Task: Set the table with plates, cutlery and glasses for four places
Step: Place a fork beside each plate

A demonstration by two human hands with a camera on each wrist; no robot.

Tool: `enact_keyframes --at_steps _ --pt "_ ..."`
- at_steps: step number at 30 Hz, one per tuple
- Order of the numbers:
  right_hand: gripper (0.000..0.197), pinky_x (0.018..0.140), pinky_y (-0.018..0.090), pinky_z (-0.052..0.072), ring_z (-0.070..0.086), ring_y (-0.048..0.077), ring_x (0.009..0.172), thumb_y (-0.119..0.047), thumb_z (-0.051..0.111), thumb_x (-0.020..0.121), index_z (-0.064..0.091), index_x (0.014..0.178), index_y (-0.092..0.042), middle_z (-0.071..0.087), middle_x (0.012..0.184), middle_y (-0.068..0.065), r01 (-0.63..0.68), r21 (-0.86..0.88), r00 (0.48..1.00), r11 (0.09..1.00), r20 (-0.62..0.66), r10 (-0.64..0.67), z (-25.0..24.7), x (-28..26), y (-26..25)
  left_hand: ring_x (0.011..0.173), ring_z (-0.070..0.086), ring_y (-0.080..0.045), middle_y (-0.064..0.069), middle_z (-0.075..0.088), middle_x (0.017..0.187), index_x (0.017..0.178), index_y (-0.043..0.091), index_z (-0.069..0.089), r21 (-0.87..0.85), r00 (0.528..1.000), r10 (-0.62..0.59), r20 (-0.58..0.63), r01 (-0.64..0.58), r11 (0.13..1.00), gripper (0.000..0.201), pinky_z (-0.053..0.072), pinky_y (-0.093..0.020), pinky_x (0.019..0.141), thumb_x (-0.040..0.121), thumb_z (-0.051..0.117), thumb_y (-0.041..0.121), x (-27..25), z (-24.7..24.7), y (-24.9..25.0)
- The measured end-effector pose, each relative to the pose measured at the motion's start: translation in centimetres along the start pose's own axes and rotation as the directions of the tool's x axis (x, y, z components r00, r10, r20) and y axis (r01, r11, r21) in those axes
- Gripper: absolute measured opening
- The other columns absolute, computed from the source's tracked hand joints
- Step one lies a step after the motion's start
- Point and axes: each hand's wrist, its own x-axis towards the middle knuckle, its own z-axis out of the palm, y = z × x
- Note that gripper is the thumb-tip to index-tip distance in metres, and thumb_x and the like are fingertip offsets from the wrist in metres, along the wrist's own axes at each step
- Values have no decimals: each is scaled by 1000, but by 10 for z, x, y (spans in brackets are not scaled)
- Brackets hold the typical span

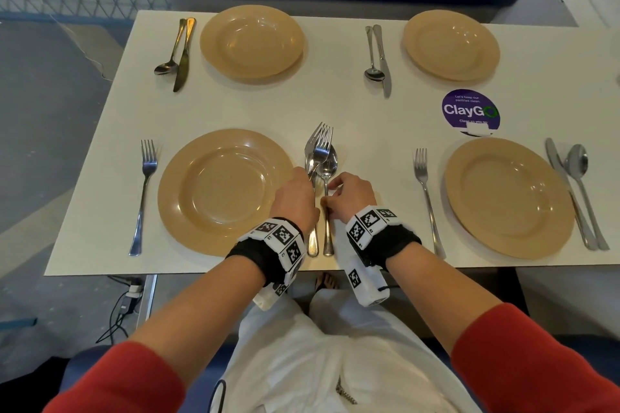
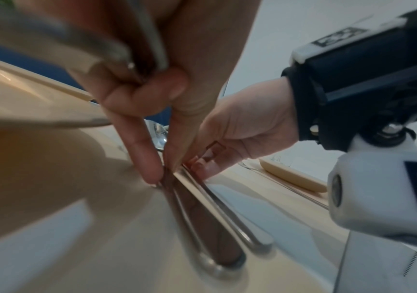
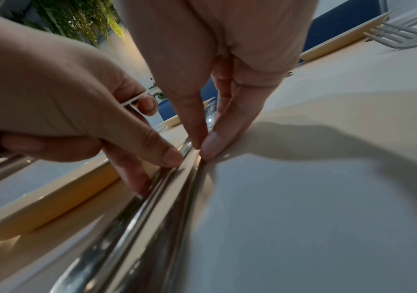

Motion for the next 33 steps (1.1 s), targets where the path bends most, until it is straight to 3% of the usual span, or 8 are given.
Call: enact_keyframes --at_steps 11,20,25,27,29,32,33 --pt "25 88 42 53 66 30 94 -14 67 79 62 103 -12 66 104 12 14 -27 1000 1000 -4 -14 -1 -1 -1 89 62 -32 -13 61 99 109 6 39 -35 1000 -4 6 4 999 43 44 -32 64 79 69 10 -5 -4 1" --pt "25 90 36 52 65 26 96 -16 65 81 61 105 -12 65 105 9 23 -33 999 999 -23 -24 -3 0 3 82 59 -28 -8 56 90 110 5 40 -83 999 18 -34 -21 996 38 41 -30 63 83 65 16 -6 -13 5" --pt "17 82 33 54 67 24 82 -23 63 82 61 98 -15 67 86 7 65 44 991 997 -123 -59 -13 1 0 73 61 -20 -4 60 87 104 9 46 -249 997 -19 -76 0 968 28 47 -28 61 88 60 27 2 -30 8" --pt "15 78 35 55 67 24 75 -29 63 83 62 91 -16 67 77 5 121 116 978 986 -183 -98 -22 1 -9 58 62 -14 -2 65 83 103 9 49 -450 998 -54 -37 32 892 28 49 -24 50 94 50 36 8 -40 12" --pt "15 76 42 57 69 26 73 -34 62 84 63 84 -18 68 74 5 187 195 963 963 -231 -140 -31 4 -20 44 54 -10 -1 66 77 106 10 52 -659 995 -98 -1 73 748 30 38 -18 37 100 37 36 18 -50 15" --pt "34 79 46 57 69 28 74 -44 59 86 68 76 -12 69 71 8 253 249 955 935 -218 -200 -42 9 -43 42 47 -7 -1 60 72 109 11 53 -857 993 -100 67 109 503 25 35 -17 37 102 33 25 31 -64 19" --pt "40 80 46 56 70 29 74 -46 58 86 70 78 -10 70 72 10 260 258 957 931 -197 -213 -45 12 -51 45 48 -8 -2 58 72 109 11 54 -883 994 -73 82 106 457 24 36 -18 40 102 35 23 35 -68 21"
